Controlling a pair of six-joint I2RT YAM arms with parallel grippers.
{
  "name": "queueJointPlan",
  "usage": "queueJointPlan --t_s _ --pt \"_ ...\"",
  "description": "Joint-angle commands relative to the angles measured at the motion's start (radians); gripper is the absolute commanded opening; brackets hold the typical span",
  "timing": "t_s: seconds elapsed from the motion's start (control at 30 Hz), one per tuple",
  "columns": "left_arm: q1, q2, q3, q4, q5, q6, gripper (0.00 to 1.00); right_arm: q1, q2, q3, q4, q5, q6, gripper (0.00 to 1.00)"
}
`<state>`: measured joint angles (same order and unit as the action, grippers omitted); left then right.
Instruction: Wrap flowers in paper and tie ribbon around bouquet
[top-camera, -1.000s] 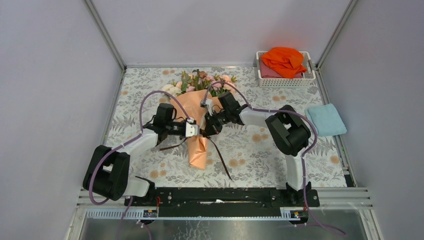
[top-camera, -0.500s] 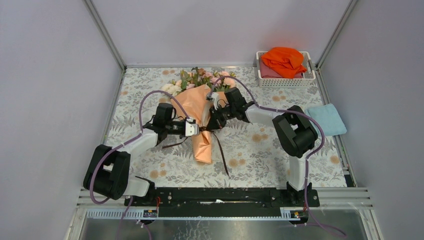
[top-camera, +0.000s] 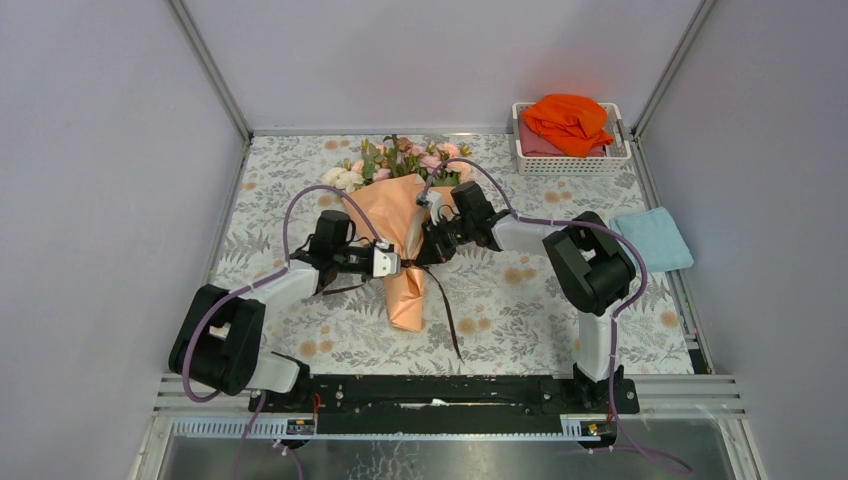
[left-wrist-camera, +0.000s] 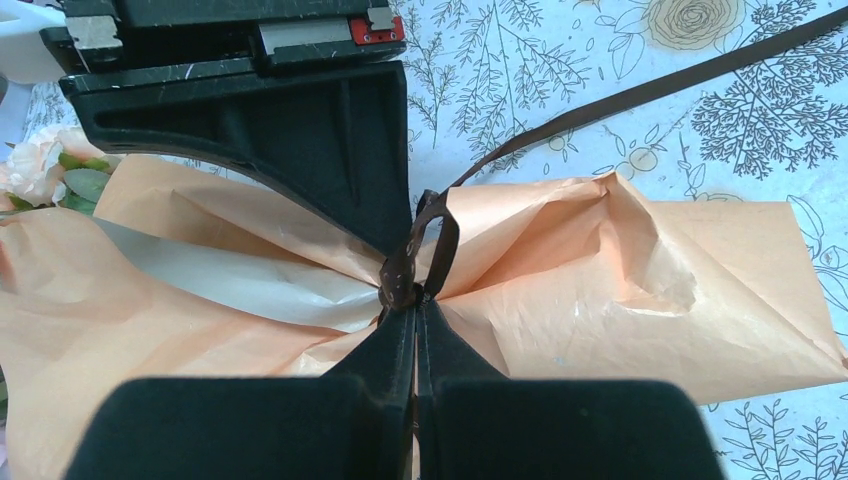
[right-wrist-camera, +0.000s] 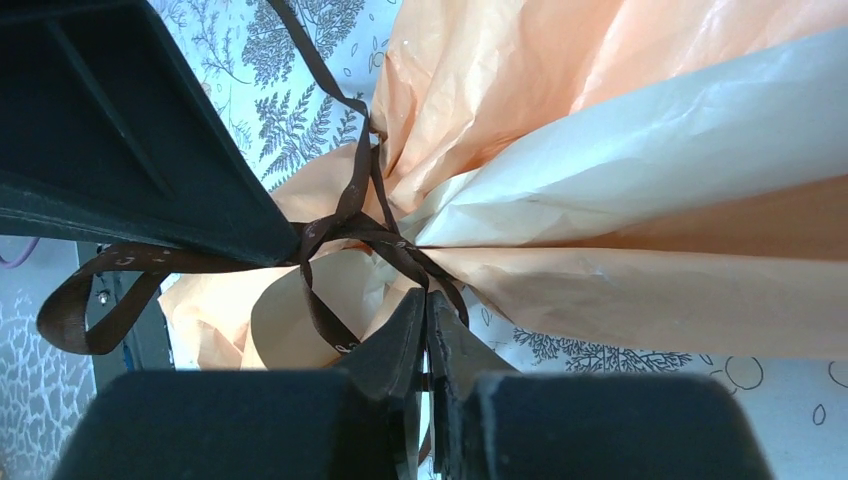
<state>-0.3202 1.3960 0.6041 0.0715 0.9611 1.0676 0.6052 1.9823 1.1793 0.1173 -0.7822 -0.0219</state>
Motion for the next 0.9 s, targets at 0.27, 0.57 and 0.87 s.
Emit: queueJointPlan --t_s 0.27,0.57,0.87 --pt "-0.005 -0.002 0.01 0.022 -0.002 0.007 0.0 -0.006 -0.079 0.042 0.028 0.056 0.016 0.03" --pt "-0.005 0.06 0.081 -0.009 0.001 -0.014 0.0 -0.018 -0.094 0.043 0.022 0.085 0.055 0.0" --pt "-0.003 0.037 0.057 -0.002 0.002 0.007 0.0 -0.029 -0.131 -0.01 0.096 0.201 0.151 0.0"
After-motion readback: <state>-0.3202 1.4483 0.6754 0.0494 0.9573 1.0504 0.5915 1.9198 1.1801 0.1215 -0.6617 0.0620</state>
